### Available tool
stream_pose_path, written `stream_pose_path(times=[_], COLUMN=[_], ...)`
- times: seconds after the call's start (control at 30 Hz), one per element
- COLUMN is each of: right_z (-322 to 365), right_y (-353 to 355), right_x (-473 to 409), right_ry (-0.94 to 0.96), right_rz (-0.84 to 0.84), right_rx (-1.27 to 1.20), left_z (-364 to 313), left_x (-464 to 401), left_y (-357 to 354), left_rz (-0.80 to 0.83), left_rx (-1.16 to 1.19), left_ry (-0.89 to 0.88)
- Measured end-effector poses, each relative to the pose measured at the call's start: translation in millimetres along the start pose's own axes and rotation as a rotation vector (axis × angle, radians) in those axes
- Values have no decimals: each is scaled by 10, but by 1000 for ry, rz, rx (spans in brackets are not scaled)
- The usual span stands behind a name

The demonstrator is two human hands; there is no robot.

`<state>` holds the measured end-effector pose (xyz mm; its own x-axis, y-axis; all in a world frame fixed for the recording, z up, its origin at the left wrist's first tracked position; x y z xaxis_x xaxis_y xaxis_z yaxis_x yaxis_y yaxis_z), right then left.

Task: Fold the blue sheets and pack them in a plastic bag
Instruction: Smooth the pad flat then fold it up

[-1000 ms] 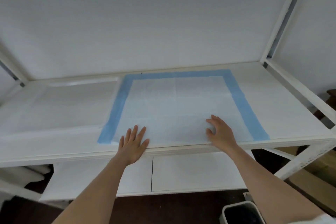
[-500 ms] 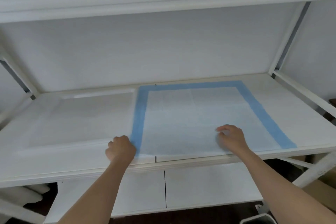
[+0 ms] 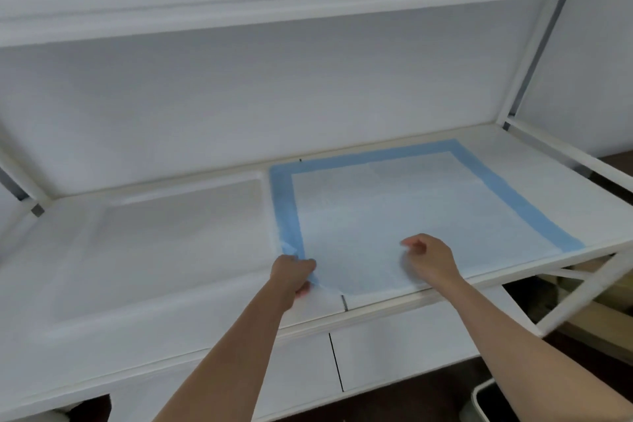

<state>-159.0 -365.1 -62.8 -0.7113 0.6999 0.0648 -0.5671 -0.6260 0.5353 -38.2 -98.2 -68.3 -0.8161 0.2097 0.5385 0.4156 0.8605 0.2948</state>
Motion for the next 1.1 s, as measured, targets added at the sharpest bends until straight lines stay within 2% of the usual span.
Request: stream_pose_path(times=[0.1, 0.2, 0.27, 0.4, 0.57, 0.7, 0.87, 1.0, 1.1], right_z=[-195, -351, -368, -350, -386, -492, -535, -640, -685], right_y=[212, 395, 468, 594, 767, 866, 966, 1105, 1153], right_x=[-13, -37, -90, -172, -223, -306, -438, -438, -430], right_ry=[-71, -205, -263, -346, -423, -456, -434, -441, -440], right_rz=[-162, -225, -207, -244, -321, -325, -359, -429, -420], right_rx=[133, 201, 211, 211, 178, 138, 109, 178, 154], left_z=[-185, -379, -480, -724, -850, -788, -847, -872, -944], left_x=[-13, -100, -168, -215, -271, -289, -275, -273, -205], left_y=[-123, -141, -88, 202, 515, 529, 343, 155, 47], left_rz=[103, 72, -9, -281, -419, -383, -204, -182, -187], left_rx=[117, 214, 204, 60, 81, 195, 286, 62, 0], left_ry=[-41, -84, -98, -151, -85, -13, -34, -142, -230])
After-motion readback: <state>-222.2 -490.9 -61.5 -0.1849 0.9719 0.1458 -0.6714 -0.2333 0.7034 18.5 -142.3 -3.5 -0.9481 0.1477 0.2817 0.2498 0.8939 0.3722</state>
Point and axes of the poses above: each hand's wrist, its own x-axis away from the middle knuckle, its own y-axis out of the back of the hand, z = x × y, the point moved 7 cm from there along -x, towards the middle knuckle, and after that the axes turned 9 degrees about -x, right-handed, at the moved point
